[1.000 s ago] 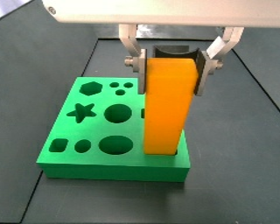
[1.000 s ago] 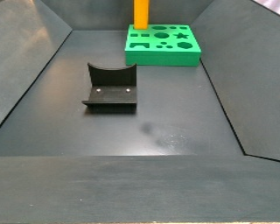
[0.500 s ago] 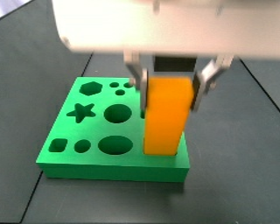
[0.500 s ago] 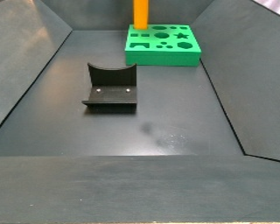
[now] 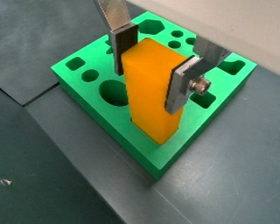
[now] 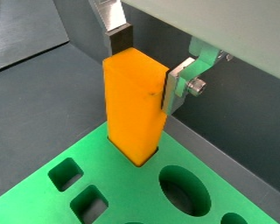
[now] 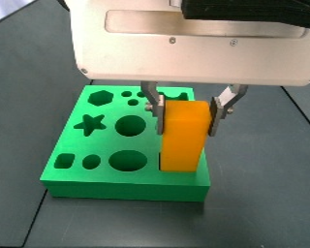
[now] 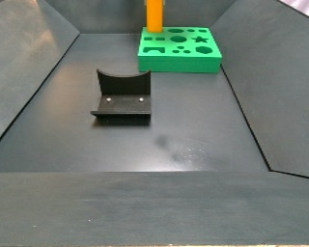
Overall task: Pick up the rectangle object. Move up. Move to above the board. Insert the rectangle object.
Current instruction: Insert the rectangle object.
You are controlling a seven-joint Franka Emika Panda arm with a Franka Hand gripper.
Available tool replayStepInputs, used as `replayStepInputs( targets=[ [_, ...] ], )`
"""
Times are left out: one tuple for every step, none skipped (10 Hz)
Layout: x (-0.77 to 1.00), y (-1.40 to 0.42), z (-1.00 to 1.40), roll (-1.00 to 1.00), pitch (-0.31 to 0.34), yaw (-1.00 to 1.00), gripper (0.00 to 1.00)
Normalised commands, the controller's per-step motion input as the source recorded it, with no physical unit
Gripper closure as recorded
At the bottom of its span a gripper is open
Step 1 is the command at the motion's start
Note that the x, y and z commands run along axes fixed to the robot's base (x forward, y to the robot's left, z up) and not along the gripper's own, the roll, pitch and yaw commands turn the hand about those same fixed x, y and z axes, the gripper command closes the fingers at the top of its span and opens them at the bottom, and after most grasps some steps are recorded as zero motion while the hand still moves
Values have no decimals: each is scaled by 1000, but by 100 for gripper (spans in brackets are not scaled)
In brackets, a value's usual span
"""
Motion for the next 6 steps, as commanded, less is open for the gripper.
replayStepInputs(
  targets=[
    [0, 114, -94, -196, -33, 0, 100],
    [0, 77, -29, -133, -36, 0, 100],
    [0, 0, -83, -101, -16, 0, 100],
    [160, 180, -226, -14, -27, 311, 100],
    [26, 46, -97, 0, -1, 220, 100],
    [0, 0, 0, 0, 0, 0, 100]
  ],
)
